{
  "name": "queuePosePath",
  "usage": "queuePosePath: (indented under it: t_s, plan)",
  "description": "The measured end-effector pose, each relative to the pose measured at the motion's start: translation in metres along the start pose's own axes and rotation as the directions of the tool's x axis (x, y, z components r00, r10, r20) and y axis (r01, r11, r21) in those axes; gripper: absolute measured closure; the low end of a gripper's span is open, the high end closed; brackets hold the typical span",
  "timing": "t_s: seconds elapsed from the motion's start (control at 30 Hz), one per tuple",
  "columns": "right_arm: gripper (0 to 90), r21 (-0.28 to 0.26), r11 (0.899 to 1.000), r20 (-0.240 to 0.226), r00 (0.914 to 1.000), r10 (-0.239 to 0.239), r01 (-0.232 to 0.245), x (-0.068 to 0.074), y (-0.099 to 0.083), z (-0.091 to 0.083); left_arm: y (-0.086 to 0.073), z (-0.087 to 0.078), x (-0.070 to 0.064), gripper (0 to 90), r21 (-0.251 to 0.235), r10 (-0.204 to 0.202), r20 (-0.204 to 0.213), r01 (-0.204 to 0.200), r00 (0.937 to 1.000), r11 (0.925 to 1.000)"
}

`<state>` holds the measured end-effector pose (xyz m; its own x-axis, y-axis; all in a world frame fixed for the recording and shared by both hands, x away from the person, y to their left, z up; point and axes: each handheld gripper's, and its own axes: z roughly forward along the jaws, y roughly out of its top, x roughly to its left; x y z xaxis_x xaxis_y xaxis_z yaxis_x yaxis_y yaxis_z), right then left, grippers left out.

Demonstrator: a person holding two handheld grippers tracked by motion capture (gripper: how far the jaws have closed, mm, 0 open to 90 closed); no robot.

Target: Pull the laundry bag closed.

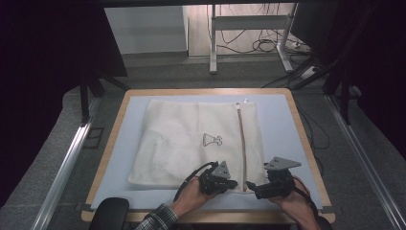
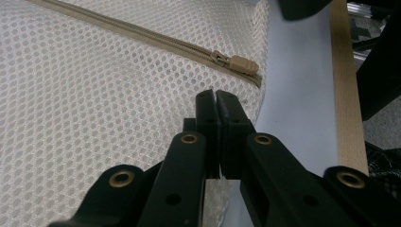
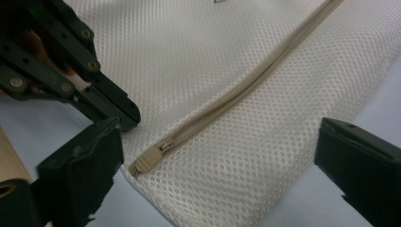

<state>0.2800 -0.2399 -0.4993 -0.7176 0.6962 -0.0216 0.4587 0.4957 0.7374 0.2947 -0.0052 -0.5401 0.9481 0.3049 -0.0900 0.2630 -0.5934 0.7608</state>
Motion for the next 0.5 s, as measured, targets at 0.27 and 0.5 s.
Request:
queuePosePath:
  t_s: [0.27,0.5]
  plan:
    - [34.0,0.015,0.993,0.054,0.9911,-0.122,0.121,0.016,0.003,0.003,0.000,0.000,-0.001,88.5,0.002,0.005,-0.005,-0.005,1.0000,1.0000]
    - [49.8,0.057,0.978,-0.007,0.9800,-0.199,0.199,0.025,0.001,0.008,0.000,0.000,-0.001,88.5,0.003,0.009,-0.008,-0.009,0.9999,1.0000]
